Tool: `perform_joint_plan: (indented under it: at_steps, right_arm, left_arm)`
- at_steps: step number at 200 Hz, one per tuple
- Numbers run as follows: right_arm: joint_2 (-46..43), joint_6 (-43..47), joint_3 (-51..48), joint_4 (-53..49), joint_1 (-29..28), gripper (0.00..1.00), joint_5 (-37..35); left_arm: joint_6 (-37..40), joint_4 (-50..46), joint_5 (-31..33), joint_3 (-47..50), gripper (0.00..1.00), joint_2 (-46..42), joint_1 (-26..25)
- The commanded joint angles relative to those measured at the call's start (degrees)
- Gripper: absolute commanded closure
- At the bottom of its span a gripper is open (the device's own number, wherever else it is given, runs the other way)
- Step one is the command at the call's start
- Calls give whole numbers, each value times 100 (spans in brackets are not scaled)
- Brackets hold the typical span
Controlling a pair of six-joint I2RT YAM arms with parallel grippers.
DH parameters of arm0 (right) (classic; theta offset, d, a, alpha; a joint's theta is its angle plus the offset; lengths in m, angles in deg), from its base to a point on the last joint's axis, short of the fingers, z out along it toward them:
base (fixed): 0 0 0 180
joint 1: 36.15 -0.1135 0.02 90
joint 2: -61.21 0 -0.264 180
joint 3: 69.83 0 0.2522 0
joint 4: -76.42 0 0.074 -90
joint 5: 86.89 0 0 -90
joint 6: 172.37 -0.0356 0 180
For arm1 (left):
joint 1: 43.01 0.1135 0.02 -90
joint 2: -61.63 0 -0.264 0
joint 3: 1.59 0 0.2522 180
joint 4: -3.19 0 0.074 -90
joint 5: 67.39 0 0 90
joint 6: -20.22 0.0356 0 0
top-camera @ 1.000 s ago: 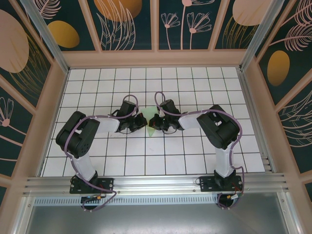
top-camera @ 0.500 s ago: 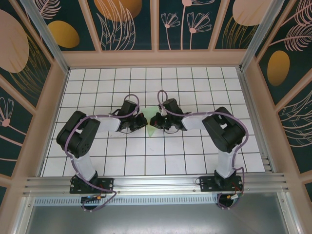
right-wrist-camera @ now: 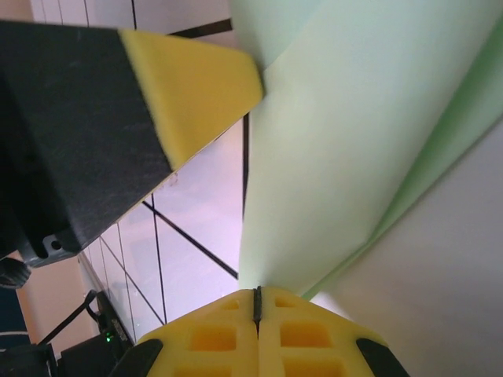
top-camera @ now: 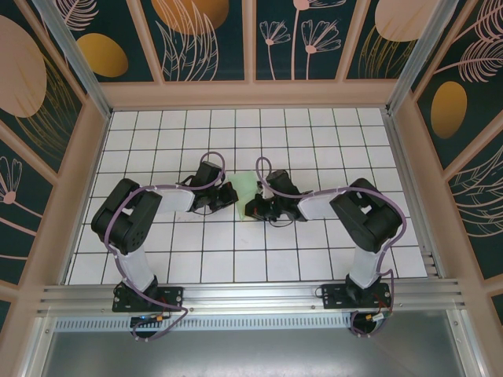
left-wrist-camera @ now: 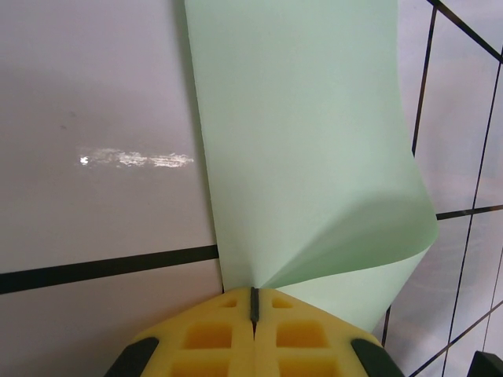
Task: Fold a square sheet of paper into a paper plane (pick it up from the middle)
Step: Third fold the triangle at the center of the table.
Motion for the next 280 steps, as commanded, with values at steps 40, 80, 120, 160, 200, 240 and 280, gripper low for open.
perform_joint_plan:
  at_steps: [40,80,120,160,200,240,280]
  right_arm:
    - [130,148,73,-77,-73,100,0]
    - [209,214,117,-341,-82,100,-162]
    - [277,257,165,-416,-99,100,-241]
    - [43,360,233,-466,-182,100,-327]
    - [-252,452,219,-550,-319,100,-552]
    - [-65,479,343,-636,-390,100,-583]
    - [193,521,422,-666,-415,100,-511]
  left_arm:
    - [96,-465,528,76,100,287,-25]
    - [96,-465,564,69,100,278,-25]
    - [86,-456,564,78,100,278,-23]
    - [78,-456,564,93,100,269,-25]
    - [70,-430,567,115,100,269,-25]
    - [70,-421,564,114,100,267,-24]
    - [67,-421,564,118,100,278,-23]
